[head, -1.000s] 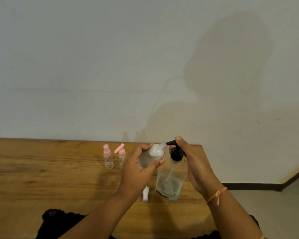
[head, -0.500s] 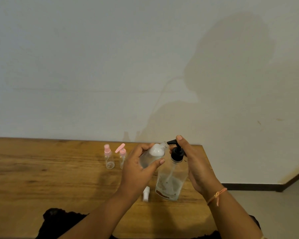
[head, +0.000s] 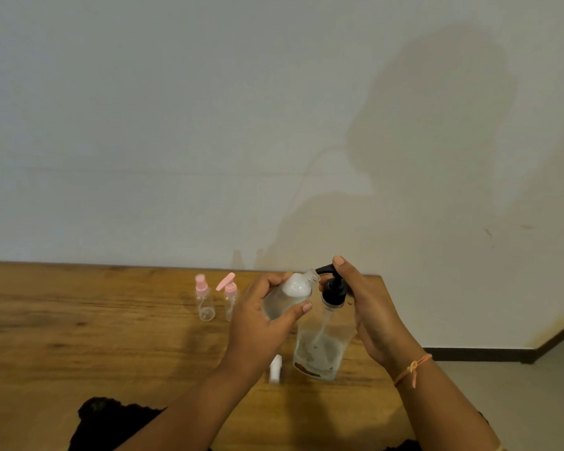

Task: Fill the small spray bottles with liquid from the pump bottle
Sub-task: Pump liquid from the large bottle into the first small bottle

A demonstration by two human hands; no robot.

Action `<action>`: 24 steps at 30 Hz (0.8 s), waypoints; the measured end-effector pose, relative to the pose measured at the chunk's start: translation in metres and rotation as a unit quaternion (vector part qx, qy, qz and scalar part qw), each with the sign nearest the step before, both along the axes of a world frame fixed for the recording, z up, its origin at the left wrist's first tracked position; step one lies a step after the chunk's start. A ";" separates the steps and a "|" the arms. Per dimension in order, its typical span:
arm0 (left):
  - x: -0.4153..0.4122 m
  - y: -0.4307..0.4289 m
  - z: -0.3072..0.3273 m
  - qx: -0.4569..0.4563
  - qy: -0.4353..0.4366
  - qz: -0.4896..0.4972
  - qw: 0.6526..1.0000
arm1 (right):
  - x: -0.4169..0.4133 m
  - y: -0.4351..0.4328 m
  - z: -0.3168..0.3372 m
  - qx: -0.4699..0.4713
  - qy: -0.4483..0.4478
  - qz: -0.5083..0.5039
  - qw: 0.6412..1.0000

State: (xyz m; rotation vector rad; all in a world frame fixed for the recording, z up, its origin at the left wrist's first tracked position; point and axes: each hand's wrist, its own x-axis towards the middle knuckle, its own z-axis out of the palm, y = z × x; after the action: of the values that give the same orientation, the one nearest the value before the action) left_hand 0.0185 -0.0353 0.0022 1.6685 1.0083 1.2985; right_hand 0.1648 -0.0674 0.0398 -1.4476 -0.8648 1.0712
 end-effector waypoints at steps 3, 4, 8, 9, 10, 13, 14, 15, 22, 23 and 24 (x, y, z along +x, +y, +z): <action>-0.001 0.001 0.001 -0.005 -0.002 -0.002 1.000 | 0.001 0.001 0.001 -0.008 -0.009 0.007 1.000; -0.001 0.001 0.002 -0.005 -0.002 -0.004 1.000 | 0.001 0.001 0.001 -0.006 -0.011 0.008 1.000; -0.002 0.000 0.003 -0.004 0.000 -0.004 1.000 | 0.000 0.002 0.011 0.011 -0.023 0.004 1.000; -0.002 0.000 0.003 -0.005 0.002 -0.004 1.000 | 0.001 0.004 0.016 0.013 -0.034 -0.004 0.999; -0.002 0.000 0.003 -0.005 0.005 -0.004 1.000 | 0.002 0.007 0.021 0.017 -0.054 -0.015 0.998; 0.000 0.000 0.004 -0.002 0.012 -0.004 1.000 | 0.006 0.022 0.038 0.045 -0.139 -0.067 0.987; 0.001 0.000 0.004 -0.003 0.008 -0.003 1.000 | 0.007 0.028 0.041 0.049 -0.165 -0.076 0.982; 0.001 0.000 0.003 -0.004 0.006 -0.001 1.000 | 0.007 0.034 0.043 0.049 -0.189 -0.077 0.978; 0.001 0.002 0.003 -0.004 0.012 0.001 1.000 | 0.000 0.062 0.036 -0.042 -0.323 -0.011 0.946; 0.001 0.002 0.003 -0.004 0.012 0.001 1.000 | 0.001 0.063 0.034 -0.054 -0.332 -0.006 0.942; 0.001 0.002 0.002 -0.004 0.011 0.002 1.000 | 0.002 0.064 0.031 -0.067 -0.341 -0.004 0.938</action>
State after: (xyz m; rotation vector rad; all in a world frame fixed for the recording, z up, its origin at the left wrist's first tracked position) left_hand 0.0192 -0.0328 0.0047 1.6804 1.0284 1.2789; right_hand 0.1671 -0.0034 0.0709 -1.9810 -1.2803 0.6158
